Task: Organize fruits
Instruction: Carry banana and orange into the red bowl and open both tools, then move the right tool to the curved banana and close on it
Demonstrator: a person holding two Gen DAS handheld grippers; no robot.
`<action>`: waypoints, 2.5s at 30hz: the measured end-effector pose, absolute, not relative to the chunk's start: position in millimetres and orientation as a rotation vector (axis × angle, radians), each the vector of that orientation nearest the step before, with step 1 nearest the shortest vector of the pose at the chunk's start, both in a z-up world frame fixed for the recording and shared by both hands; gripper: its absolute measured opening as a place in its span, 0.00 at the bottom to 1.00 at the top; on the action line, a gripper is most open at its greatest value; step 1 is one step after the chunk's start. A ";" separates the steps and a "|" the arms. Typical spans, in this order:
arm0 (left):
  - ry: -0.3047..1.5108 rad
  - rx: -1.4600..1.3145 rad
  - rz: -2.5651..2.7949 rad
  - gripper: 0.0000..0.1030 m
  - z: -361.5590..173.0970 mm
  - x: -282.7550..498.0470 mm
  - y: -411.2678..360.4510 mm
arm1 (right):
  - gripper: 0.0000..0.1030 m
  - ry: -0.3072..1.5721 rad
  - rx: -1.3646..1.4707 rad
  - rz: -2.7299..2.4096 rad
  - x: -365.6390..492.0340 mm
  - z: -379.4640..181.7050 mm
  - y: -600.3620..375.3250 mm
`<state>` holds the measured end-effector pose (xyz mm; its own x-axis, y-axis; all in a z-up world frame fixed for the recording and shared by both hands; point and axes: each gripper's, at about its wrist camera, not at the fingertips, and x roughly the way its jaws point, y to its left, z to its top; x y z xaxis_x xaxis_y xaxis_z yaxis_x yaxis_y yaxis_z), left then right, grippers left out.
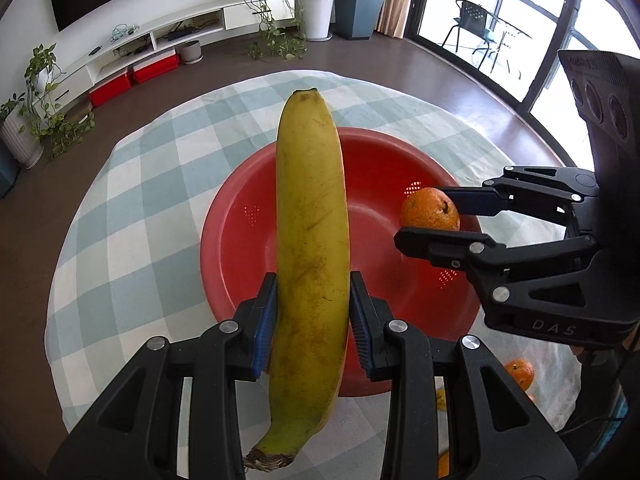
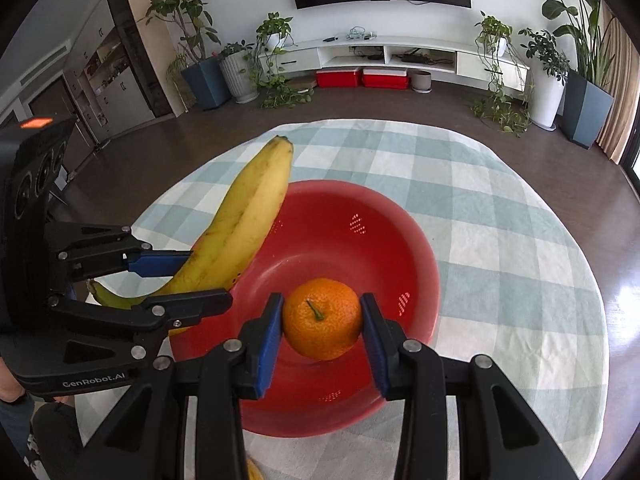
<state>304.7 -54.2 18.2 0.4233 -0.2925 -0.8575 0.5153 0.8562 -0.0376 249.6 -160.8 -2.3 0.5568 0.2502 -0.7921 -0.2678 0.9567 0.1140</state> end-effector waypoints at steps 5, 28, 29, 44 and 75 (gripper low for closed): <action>1.010 0.295 -0.495 0.31 15.5 312.5 -62.9 | 0.40 0.951 -0.081 0.289 251.3 -15.4 -155.3; 1.075 0.430 -0.485 0.31 1.8 323.5 -101.4 | 0.40 0.996 -0.112 0.294 249.7 -25.1 -154.1; 1.077 0.430 -0.485 0.31 1.0 324.4 -101.5 | 0.40 1.001 -0.120 0.293 250.3 -25.1 -152.4; 1.064 0.425 -0.486 0.33 7.0 327.1 -99.3 | 0.44 1.002 -0.183 0.260 252.1 -24.1 -146.9; 0.879 0.111 -0.508 0.88 32.2 96.7 -19.4 | 0.82 0.844 0.530 0.271 52.5 -16.2 -234.2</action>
